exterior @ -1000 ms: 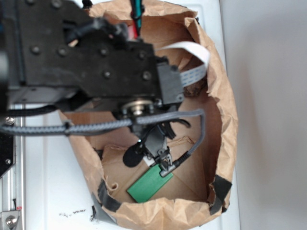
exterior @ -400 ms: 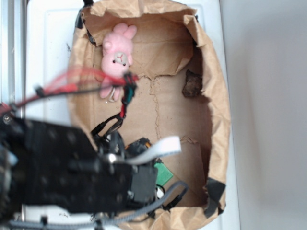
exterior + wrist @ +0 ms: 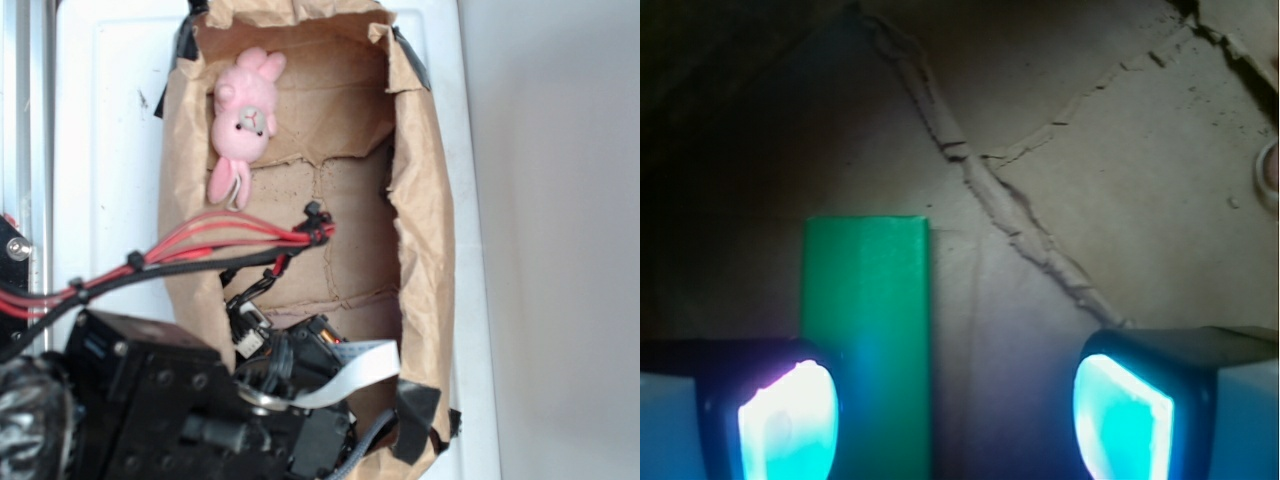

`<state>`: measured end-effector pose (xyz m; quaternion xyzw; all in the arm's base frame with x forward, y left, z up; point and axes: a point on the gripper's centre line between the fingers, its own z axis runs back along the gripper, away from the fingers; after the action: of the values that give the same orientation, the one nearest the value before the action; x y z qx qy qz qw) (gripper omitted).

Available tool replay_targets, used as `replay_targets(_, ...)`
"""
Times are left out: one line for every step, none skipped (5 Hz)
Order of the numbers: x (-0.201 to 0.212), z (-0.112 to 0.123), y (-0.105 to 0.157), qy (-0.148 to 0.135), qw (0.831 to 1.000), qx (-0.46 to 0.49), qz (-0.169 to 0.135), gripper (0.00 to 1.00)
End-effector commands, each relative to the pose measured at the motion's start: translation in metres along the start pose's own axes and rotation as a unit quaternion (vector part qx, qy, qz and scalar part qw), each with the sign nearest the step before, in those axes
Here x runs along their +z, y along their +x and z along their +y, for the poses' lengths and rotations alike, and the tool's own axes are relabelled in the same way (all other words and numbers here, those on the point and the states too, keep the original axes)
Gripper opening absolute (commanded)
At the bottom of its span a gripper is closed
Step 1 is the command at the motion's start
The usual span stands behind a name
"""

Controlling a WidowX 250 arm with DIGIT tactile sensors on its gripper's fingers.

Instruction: Grab the green block.

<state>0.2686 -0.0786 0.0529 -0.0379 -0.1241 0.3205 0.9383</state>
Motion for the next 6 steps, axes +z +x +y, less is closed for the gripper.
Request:
replay_targets(0.0,0.006,-0.003,-0.07,0.997,-0.035,0.027,1.0)
replay_targets(0.011,0.005,0.003,-0.074,0.995,-0.063,0.026,1.0)
replay_targets(0.011,0.005,0.003,-0.074,0.995,-0.063,0.026,1.0)
replay_targets(0.011,0.005,0.003,-0.074,0.995,-0.063,0.026,1.0)
replay_targets(0.011,0.005,0.003,-0.074,0.995,-0.063,0.026,1.0)
replay_targets(0.011,0.005,0.012,-0.095,0.995,-0.033,0.023,1.0)
